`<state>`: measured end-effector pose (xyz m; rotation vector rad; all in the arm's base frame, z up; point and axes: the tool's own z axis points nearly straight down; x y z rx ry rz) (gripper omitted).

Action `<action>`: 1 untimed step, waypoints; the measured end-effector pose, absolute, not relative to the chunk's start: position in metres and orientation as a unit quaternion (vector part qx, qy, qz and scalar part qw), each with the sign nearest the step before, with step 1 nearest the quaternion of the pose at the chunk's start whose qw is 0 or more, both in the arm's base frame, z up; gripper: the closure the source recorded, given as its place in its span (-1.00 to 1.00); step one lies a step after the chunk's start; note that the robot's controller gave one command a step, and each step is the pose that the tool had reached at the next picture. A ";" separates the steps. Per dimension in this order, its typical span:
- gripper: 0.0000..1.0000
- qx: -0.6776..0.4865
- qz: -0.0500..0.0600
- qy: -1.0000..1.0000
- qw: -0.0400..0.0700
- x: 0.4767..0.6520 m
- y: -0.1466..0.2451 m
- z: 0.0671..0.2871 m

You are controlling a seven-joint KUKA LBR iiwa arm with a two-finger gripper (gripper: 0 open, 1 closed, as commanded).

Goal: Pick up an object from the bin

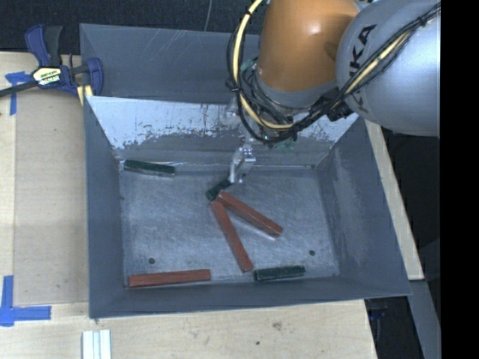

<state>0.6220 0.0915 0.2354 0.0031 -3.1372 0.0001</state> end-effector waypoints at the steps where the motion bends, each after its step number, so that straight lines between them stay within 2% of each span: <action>1: -1.00 0.000 0.000 -1.000 -0.002 0.624 0.091 0.240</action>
Offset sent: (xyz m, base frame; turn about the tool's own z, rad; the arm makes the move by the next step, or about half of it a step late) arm -0.0571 -0.0266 -0.1112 0.0710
